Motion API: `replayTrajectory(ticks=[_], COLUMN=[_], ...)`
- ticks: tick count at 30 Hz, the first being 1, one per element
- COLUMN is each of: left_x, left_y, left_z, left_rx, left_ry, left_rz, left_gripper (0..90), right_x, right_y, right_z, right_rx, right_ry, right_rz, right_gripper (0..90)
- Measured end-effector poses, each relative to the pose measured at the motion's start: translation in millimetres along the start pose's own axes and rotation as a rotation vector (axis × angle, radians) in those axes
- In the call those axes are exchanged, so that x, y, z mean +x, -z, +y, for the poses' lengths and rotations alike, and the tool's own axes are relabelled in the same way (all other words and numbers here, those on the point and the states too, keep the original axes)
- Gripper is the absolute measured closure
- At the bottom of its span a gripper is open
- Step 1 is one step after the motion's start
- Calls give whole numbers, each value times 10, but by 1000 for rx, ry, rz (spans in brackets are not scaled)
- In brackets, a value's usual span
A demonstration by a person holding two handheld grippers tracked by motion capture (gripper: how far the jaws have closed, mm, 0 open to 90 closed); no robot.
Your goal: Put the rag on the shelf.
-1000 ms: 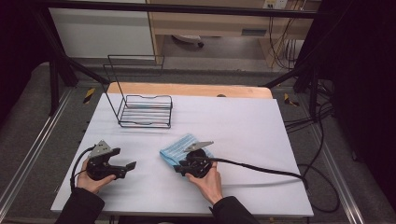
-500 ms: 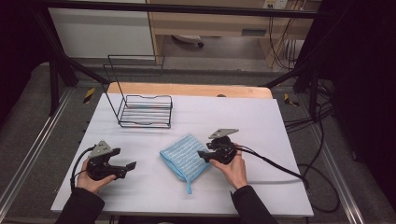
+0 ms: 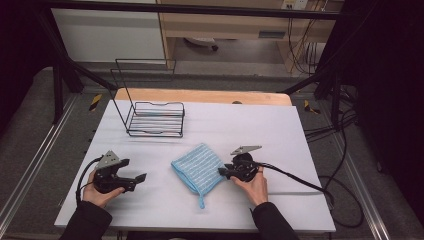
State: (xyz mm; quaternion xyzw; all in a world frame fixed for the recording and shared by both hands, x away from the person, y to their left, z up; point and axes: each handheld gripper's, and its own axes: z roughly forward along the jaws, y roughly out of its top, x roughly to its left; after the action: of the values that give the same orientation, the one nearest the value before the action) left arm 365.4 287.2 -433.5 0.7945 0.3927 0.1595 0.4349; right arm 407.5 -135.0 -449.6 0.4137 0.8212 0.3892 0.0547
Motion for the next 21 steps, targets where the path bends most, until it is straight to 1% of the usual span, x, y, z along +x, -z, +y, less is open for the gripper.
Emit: replayTrajectory(ticks=[1, 2, 3, 6, 7, 8, 9, 10, 12, 14, 15, 17, 19, 20, 21], left_x=[-2, -1, -1, 2, 4, 3, 1, 1, -4, -5, -5, -1, -2, -2, -6], left_y=[1, 1, 1, 2, 5, 5, 5, 5, 6, 7, 8, 8, 3, 3, 1], left_z=[1, 2, 2, 0, 0, 1, 2, 2, 5, 6, 6, 5, 4, 4, 5], left_rx=[0, 0, 0, -1, 0, 0, 0, 0, 0, 0, 0, 0, -1, -1, 0], left_ry=[0, -2, -1, 1, -1, -1, -2, -2, -3, -3, -3, -3, 0, 0, -3], left_rz=[0, -1, 0, -1, -1, 0, 0, 0, 1, 1, 1, 3, 4, 4, 4], left_gripper=[94, 94, 94, 94, 94, 94, 94, 94, 94, 94, 94, 94, 94, 94, 94], right_x=[21, 21, 48, 115, 115, 165, 190, 213, 249, 270, 276, 294, 337, 373, 426], right_y=[28, 28, 67, 166, 166, 233, 258, 272, 287, 293, 302, 339, 380, 394, 400], right_z=[-2, -2, -5, -20, -20, -51, -74, -104, -156, -186, -195, -200, -178, -163, -146], right_rx=[-5, -5, -5, -12, -12, -9, -2, 2, 13, 12, -5, -68, -112, -132, -137], right_ry=[-22, -22, -52, -97, -97, -127, -141, -150, -152, -140, -120, -69, -9, 27, 49], right_rz=[4, 4, 6, -7, -7, -32, -43, -53, -68, -85, -94, -98, -89, -81, -73], right_gripper=[790, 790, 812, 820, 820, 820, 820, 818, 808, 767, 715, 611, 499, 488, 459])
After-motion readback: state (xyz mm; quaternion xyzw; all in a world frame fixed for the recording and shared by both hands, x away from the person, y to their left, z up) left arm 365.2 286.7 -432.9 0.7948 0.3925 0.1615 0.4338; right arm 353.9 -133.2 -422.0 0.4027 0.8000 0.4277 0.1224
